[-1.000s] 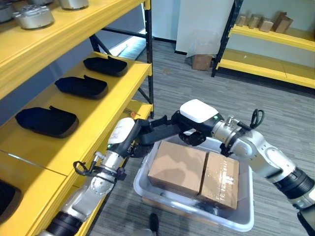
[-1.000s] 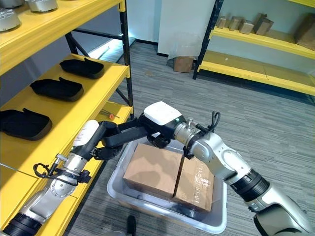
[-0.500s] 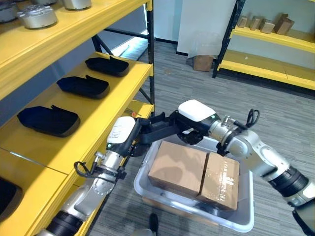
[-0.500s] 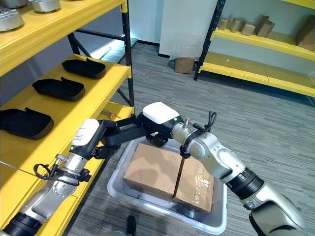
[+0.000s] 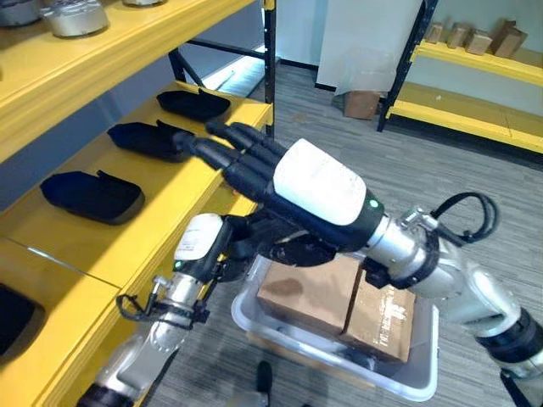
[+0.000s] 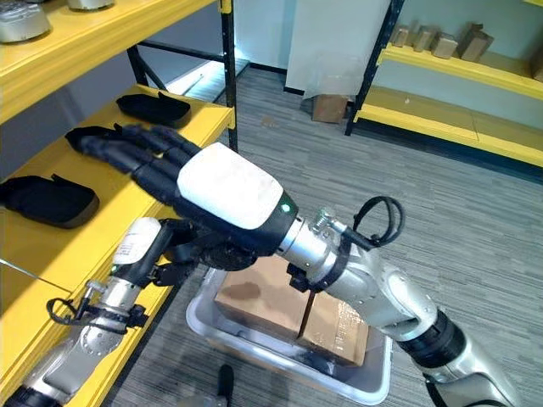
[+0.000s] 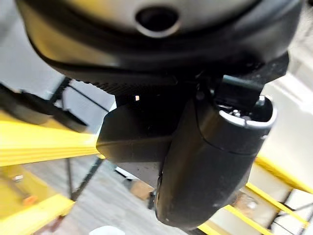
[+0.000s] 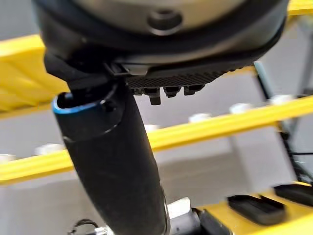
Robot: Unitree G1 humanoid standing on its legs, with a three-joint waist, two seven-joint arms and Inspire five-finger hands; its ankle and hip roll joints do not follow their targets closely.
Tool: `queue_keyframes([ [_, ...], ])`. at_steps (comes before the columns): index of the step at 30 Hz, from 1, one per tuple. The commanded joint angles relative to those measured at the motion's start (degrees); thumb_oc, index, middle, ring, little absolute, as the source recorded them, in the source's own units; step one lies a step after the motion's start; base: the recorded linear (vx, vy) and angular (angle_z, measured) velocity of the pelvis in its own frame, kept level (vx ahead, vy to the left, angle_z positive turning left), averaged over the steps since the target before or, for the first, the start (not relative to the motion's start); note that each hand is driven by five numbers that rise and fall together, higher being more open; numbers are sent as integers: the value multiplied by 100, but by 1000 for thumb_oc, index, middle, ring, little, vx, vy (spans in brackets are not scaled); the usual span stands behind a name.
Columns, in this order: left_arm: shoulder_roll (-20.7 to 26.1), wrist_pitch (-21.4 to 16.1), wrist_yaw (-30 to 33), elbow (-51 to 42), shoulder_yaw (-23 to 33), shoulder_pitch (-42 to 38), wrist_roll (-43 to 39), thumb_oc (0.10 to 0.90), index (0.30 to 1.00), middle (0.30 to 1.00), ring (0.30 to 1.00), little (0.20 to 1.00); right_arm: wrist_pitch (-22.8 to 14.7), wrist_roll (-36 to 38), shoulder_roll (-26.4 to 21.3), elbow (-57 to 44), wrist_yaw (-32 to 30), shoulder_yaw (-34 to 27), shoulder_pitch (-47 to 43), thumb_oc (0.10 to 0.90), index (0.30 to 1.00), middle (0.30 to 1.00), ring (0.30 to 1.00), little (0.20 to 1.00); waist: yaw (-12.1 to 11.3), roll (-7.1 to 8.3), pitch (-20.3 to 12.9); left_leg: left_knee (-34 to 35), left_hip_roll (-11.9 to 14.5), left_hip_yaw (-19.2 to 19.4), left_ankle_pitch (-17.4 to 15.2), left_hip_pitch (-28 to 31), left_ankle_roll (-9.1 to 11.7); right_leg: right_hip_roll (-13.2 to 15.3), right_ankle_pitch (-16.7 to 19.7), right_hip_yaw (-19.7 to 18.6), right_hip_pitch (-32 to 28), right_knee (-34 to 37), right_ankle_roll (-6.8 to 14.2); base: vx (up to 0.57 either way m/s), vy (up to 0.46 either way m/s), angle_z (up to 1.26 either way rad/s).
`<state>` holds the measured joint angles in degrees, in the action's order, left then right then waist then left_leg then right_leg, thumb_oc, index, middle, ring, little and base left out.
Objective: Move parts from the plastic box to the shelf.
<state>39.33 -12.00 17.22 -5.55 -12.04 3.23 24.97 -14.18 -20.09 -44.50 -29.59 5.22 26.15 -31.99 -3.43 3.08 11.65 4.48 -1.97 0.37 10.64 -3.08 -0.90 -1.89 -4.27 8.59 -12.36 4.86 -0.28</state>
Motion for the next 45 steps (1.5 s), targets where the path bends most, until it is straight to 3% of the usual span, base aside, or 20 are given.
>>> queue_keyframes([
  [1, -118, -791, 445, -408, 530, -559, -260, 400, 300, 300, 300, 300, 65, 282, 92, -88, -456, -273, -220, 900, 1000, 1000, 1000, 1000, -167, -56, -291, 3, 859, 218, -696, 246, 663, 148, -94, 393, 432, -410, 148, -30, -41, 50],
  [3, -161, -918, 223, -430, 486, -636, -299, 400, 300, 300, 300, 300, 174, 280, 23, -76, -759, -502, 18, 900, 1000, 1000, 1000, 1000, -11, -70, -259, -313, 942, 1199, -788, 219, 631, 260, -86, 945, 379, -467, 190, -91, 3, 68],
  [4, -161, -919, 205, -441, 476, -647, -311, 400, 300, 300, 300, 300, 179, 277, 15, -76, -780, -528, 45, 900, 1000, 1000, 1000, 1000, 1, -66, -264, -376, 945, 1238, -804, 189, 613, 276, -74, 978, 397, -473, 190, -124, 53, 96],
  [5, -169, -866, 187, -492, 421, -674, -351, 400, 300, 300, 300, 300, 129, 298, 30, -28, -918, -607, 145, 900, 1000, 1000, 1000, 1000, 83, -40, -269, -674, 965, 1504, -1028, 209, 520, 371, -85, 1104, 446, -549, 185, -84, 46, 144],
  [8, -232, -648, 279, -618, 311, -695, -329, 400, 300, 300, 300, 300, -47, 358, 177, 103, -1121, -666, 286, 900, 1000, 1000, 1000, 1000, 206, 7, -254, -1476, 992, 1674, -1553, 289, 386, 552, -120, 1126, 551, -703, 201, -54, 120, 93],
  [11, -293, -579, 349, -696, 267, -739, -452, 400, 300, 300, 300, 300, -124, 466, 334, 149, -1267, -718, 464, 900, 1000, 1000, 1000, 1000, 343, -17, -285, -2076, 1220, 1872, -1533, 496, 451, 607, -95, 1195, 631, -699, 136, -71, 199, 64],
  [15, -324, -598, 431, -745, 288, -693, -457, 400, 300, 300, 300, 300, -249, 506, 339, 136, -1489, -958, 837, 900, 1000, 1000, 1000, 1000, 453, -78, -380, -2265, 1342, 1922, -1448, 737, 571, 599, -77, 1205, 657, -600, 74, -35, 169, 39],
  [17, -357, -645, 518, -773, 234, -677, -348, 400, 300, 300, 300, 300, -196, 382, 408, 224, -1965, -1201, 1157, 900, 1000, 1000, 1000, 1000, 540, -197, -441, -2004, 1253, 1805, -1445, 927, 599, 610, -5, 1087, 740, -526, 108, -98, 349, 40],
  [18, -362, -653, 532, -777, 212, -673, -345, 400, 300, 300, 300, 300, -190, 380, 432, 264, -2038, -1241, 1214, 900, 1000, 1000, 1000, 1000, 547, -186, -433, -1886, 1204, 1912, -1376, 937, 529, 662, 94, 1143, 802, -525, 97, -143, 425, -12],
  [23, -385, -735, 472, -1039, 125, -516, -374, 400, 300, 300, 300, 300, 159, 531, 699, 551, -2697, -1611, 1740, 900, 1000, 1000, 1000, 1000, 634, -286, -448, -1012, 847, 2067, -1708, 1218, 360, 879, 340, 1159, 826, -377, 381, -89, 330, 8],
  [26, -351, -930, 188, -1111, 96, -377, -655, 400, 300, 300, 300, 300, 632, 721, 968, 785, -3326, -1892, 2254, 900, 1000, 1000, 1000, 1000, 701, -333, -446, -654, 622, 2062, -2113, 1381, 193, 1029, 475, 1137, 845, -317, 672, -47, 310, 20],
  [32, -258, -1189, -162, -1258, 17, -240, -768, 400, 300, 300, 300, 300, 937, 1107, 1298, 1235, -4056, -2385, 2728, 900, 1000, 1000, 1000, 1000, 779, -303, -386, -401, 450, 2067, -2104, 1459, 22, 1159, 728, 1177, 1034, -337, 944, -58, 182, 15],
  [35, -257, -1189, -162, -1258, 16, -241, -768, 400, 300, 300, 300, 300, 937, 1107, 1298, 1235, -4056, -2386, 2729, 900, 1000, 1000, 1000, 1000, 778, -303, -387, -400, 449, 2068, -2103, 1459, 22, 1159, 728, 1176, 1034, -337, 944, -31, 70, 4],
  [37, -195, -1336, -322, -1401, -119, -284, -876, 400, 300, 300, 300, 300, 1201, 1273, 1390, 1584, -4426, -2754, 2889, 900, 1000, 1000, 1000, 1000, 850, -262, -307, -175, 331, 2019, -2024, 1463, -76, 1193, 829, 1163, 1195, -420, 1092, -184, 278, -4],
  [38, -162, -1375, -367, -1423, -210, -350, -973, 400, 300, 300, 300, 300, 1293, 1290, 1376, 1646, -4486, -2844, 2945, 900, 1000, 1000, 1000, 1000, 876, -231, -265, -100, 280, 2020, -1879, 1410, -125, 1226, 870, 1107, 1343, -589, 1050, -192, 158, 17],
  [41, -170, -1436, -694, -1441, -431, -600, -1292, 400, 300, 300, 300, 300, 1562, 1291, 1443, 1679, -4585, -2926, 3145, 900, 1000, 1000, 1000, 1000, 1091, -264, -242, -83, 242, 1564, -1814, 1282, -252, 1073, 582, 246, 1517, -1146, 977, -137, 54, 65],
  [42, -275, -1347, -1126, -1521, -738, -961, -1662, 400, 300, 300, 300, 300, 1473, 1316, 1516, 1959, -4848, -3057, 3372, 900, 1000, 1000, 1000, 1000, 1280, -297, -243, -118, 168, 999, -1688, 1063, -351, 462, 58, -647, 1489, -1995, 771, -168, 7, 86],
  [44, -289, -1327, -1210, -1527, -775, -1025, -1743, 400, 300, 300, 300, 300, 1444, 1333, 1514, 2022, -4876, -3089, 3378, 900, 1000, 1000, 1000, 1000, 1291, -302, -253, -115, 160, 911, -1647, 999, -355, 347, -23, -748, 1543, -2142, 714, -146, -43, 141],
  [45, -301, -1269, -1360, -1570, -826, -1120, -1860, 400, 300, 300, 300, 300, 1319, 1374, 1484, 2213, -4971, -3132, 3366, 900, 1000, 1000, 1000, 1000, 1266, -279, -261, -161, 111, 753, -1607, 879, -337, 162, -200, -843, 1467, -2073, 579, -153, -108, 151],
])
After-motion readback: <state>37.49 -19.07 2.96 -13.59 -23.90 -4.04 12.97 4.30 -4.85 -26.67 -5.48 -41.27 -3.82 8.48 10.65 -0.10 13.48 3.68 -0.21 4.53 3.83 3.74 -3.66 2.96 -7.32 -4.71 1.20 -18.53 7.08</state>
